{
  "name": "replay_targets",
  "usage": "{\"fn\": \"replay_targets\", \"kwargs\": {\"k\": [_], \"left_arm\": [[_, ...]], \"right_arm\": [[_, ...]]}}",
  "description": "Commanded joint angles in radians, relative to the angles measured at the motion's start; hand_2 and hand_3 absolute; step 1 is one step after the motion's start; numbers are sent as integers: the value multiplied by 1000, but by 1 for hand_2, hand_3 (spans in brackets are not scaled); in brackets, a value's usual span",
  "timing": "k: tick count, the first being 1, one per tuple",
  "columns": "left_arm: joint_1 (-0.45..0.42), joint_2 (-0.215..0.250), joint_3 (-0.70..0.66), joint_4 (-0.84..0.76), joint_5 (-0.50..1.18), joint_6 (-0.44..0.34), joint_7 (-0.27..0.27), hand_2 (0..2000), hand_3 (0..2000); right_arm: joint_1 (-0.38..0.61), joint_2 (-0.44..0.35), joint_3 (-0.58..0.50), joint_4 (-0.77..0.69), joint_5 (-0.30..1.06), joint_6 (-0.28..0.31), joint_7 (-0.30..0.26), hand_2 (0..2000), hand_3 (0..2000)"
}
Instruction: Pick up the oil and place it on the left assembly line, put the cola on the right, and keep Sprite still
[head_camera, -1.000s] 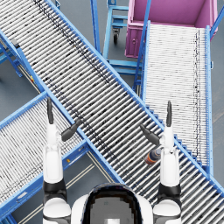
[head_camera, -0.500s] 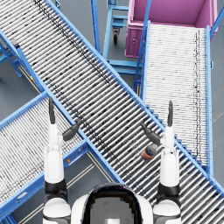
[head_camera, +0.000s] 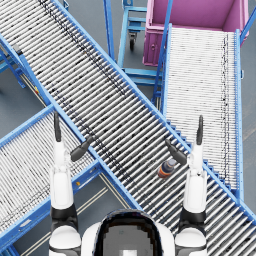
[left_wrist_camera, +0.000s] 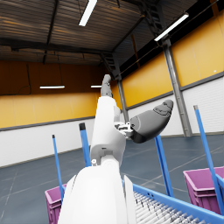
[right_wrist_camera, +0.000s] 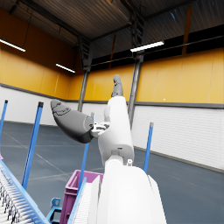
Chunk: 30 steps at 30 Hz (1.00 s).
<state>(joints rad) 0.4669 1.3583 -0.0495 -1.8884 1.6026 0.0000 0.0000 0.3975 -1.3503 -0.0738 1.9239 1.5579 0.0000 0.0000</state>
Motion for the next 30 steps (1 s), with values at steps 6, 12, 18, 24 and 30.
{"fn": "replay_targets", "kwargs": {"k": [6, 12, 18, 24, 30], "left_arm": [[-6, 4, -2, -5, 0, 0, 0, 0, 0], [-4, 7, -2, -8, 0, 0, 0, 0, 0], [-5, 10, -3, -12, 0, 0, 0, 0, 0], [-14, 14, -6, -16, 0, 0, 0, 0, 0], [-23, 17, -1, -27, 0, 0, 0, 0, 0]], "right_arm": [[6, -3, -4, -1, 0, 0, 0, 0, 0], [1, -7, 0, 0, 0, 0, 0, 0, 0], [16, -9, -1, -9, 0, 0, 0, 0, 0], [3, -14, -10, -1, 0, 0, 0, 0, 0], [-13, -19, -7, -4, 0, 0, 0, 0, 0]]}}
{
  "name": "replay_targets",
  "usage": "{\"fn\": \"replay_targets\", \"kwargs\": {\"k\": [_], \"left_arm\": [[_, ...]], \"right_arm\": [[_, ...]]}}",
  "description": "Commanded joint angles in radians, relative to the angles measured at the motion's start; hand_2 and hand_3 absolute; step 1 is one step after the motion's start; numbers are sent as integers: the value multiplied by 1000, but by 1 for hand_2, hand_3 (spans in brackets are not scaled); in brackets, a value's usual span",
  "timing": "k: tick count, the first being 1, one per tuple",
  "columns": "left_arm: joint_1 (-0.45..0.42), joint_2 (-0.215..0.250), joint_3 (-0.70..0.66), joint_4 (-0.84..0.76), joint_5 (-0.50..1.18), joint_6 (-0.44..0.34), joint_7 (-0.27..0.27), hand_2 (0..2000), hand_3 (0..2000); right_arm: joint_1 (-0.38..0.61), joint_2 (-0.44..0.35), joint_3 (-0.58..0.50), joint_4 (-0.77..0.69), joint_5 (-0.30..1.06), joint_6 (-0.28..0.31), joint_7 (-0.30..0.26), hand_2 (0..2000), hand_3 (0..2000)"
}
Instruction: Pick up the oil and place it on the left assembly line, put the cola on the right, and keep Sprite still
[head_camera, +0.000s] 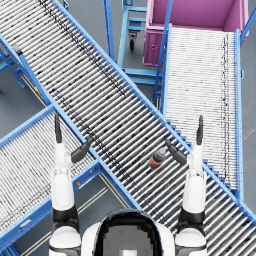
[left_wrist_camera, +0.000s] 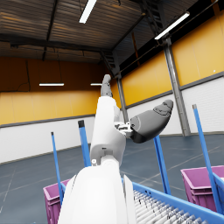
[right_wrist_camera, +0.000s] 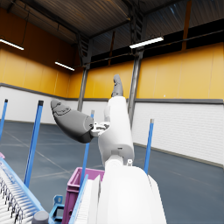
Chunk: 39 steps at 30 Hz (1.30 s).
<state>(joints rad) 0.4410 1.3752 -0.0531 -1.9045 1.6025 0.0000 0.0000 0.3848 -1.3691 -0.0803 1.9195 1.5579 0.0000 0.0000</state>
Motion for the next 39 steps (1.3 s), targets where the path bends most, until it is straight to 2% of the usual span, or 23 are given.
{"fn": "replay_targets", "kwargs": {"k": [1, 5, 12, 20, 24, 29, 33, 39], "left_arm": [[6, 0, -1, -5, 0, 0, 0, 0, 0], [6, 3, 11, 3, 0, 0, 0, 0, 0], [-22, 8, 19, -5, 0, 0, 0, 0, 0], [-31, 14, 31, -10, 0, 0, 0, 0, 0], [-36, 16, 41, -16, 0, 0, 0, 0, 0], [-37, 20, 29, -26, 0, 0, 0, 0, 0], [-49, 22, 33, -23, 0, 0, 0, 0, 0], [-58, 25, 27, -31, 0, 0, 0, 0, 0]], "right_arm": [[-9, -1, -3, 4, 0, 0, 0, 0, 0], [-56, -9, -8, 25, 0, 0, 0, 0, 0], [-169, -12, 66, 27, 0, 0, 0, 0, 0], [-279, 4, 178, -98, 0, 0, 0, 0, 0], [-284, 1, 229, -233, 0, 0, 0, 0, 0], [-237, -22, 277, -378, 212, 0, 0, 0, 0], [-190, -44, 301, -503, 272, 0, 0, 0, 0], [-99, -80, 300, -709, 9, 0, 0, 0, 0]]}}
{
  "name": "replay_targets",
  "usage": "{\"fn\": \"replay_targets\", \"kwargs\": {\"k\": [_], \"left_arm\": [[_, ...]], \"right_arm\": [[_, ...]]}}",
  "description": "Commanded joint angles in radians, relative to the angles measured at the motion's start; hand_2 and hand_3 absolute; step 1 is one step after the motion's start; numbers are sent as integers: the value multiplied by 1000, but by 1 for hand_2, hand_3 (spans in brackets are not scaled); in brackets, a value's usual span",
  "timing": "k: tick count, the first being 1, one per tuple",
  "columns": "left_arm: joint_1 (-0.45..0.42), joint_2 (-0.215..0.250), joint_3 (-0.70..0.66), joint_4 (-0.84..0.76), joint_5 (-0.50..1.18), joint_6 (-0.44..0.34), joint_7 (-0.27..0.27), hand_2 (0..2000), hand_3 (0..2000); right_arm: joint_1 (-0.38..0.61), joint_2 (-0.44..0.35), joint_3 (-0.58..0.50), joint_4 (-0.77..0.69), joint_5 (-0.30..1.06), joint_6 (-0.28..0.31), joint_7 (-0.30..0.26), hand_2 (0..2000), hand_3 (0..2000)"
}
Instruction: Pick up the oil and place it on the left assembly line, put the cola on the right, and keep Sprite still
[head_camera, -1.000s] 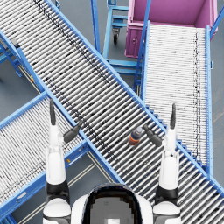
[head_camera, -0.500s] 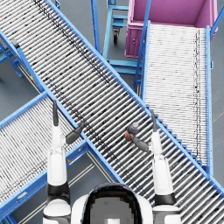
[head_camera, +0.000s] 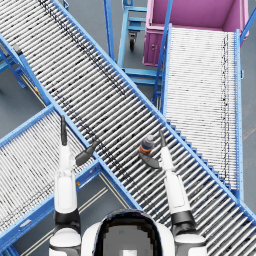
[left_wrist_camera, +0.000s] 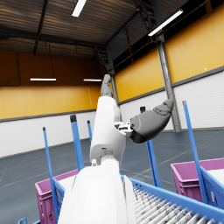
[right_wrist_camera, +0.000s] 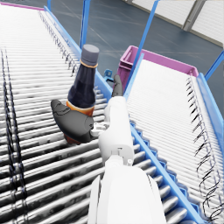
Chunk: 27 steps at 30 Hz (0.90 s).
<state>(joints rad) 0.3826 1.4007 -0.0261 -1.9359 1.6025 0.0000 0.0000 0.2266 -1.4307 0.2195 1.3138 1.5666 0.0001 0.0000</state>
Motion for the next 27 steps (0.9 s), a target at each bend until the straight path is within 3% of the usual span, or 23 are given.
{"fn": "replay_targets", "kwargs": {"k": [1, 6, 15, 16, 17, 18, 19, 20, 24, 27], "left_arm": [[0, 0, -12, -5, 0, 0, 0, 0, 0], [-11, 3, -10, -6, 0, 0, 0, 0, 0], [-29, 7, -35, -17, 0, 0, 0, 0, 0], [-26, 8, -31, -18, 0, 0, 0, 0, 0], [-34, 9, -31, -13, 0, 0, 0, 0, 0], [-32, 9, -22, -13, 0, 0, 0, 0, 0], [-38, 10, -28, -12, 0, 0, 0, 0, 0], [-29, 10, -26, -8, 0, 0, 0, 0, 0], [-38, 12, -13, -24, 0, 0, 0, 0, 0], [-54, 14, -20, -52, 0, 0, 0, 0, 0]], "right_arm": [[73, -24, 6, -129, -44, 0, 0, 0, 0], [161, -60, 58, -341, -136, 0, 0, 0, 0], [335, -130, 169, -619, -154, -9, 12, 0, 0], [399, -76, 393, -678, -155, -9, 13, 0, 0], [380, -126, 241, -684, -155, -24, 14, 0, 0], [406, -138, 239, -750, -154, -24, 14, 0, 0], [392, -131, 244, -722, -153, -30, 15, 1361, 327], [377, -121, 244, -686, -152, -37, 15, 2000, 653], [278, -52, 262, -441, -151, -110, 15, 2000, 1960], [189, -9, 201, -101, -152, -138, 5, 2000, 2000]]}}
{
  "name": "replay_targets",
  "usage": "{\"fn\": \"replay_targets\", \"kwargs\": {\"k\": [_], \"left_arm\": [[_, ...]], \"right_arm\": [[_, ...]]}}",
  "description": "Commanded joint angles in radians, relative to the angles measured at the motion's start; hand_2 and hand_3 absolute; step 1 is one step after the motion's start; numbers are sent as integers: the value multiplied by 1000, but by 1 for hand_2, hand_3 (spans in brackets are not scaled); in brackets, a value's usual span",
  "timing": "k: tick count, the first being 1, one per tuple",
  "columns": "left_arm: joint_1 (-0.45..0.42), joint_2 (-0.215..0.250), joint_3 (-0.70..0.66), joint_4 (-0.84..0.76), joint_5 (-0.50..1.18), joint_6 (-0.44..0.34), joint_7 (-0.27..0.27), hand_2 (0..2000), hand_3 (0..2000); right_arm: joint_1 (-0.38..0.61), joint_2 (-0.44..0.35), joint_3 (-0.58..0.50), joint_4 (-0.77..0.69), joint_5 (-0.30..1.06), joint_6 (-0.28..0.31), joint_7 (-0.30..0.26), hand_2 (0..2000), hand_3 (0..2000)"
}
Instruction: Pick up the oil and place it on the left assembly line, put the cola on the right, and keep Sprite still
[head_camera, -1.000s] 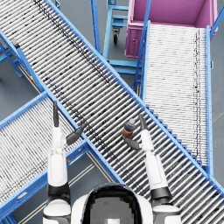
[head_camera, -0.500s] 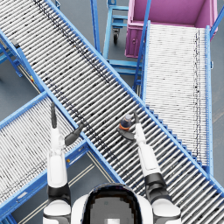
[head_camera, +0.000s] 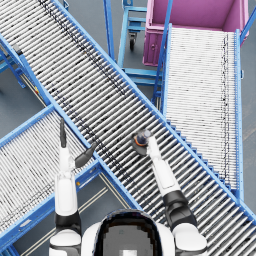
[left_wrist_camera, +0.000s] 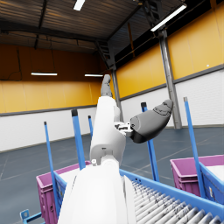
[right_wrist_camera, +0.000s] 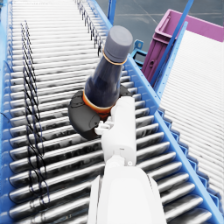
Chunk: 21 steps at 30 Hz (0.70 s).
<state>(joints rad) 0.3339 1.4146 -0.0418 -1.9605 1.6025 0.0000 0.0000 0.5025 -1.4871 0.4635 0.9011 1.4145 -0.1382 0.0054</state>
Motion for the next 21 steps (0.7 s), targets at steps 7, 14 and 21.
{"fn": "replay_targets", "kwargs": {"k": [7, 14, 21], "left_arm": [[-20, 4, 22, -64, 0, 0, 0, 0, 0], [2, 13, 78, -66, 0, 0, 0, 0, 0], [30, 30, 128, -46, 0, 0, 0, 0, 0]], "right_arm": [[48, -17, -299, 543, -4, 307, 2, 2000, 2000], [225, -2, -534, 443, -4, 241, -9, 2000, 2000], [442, 56, -698, 15, -5, 233, -6, 2000, 2000]]}}
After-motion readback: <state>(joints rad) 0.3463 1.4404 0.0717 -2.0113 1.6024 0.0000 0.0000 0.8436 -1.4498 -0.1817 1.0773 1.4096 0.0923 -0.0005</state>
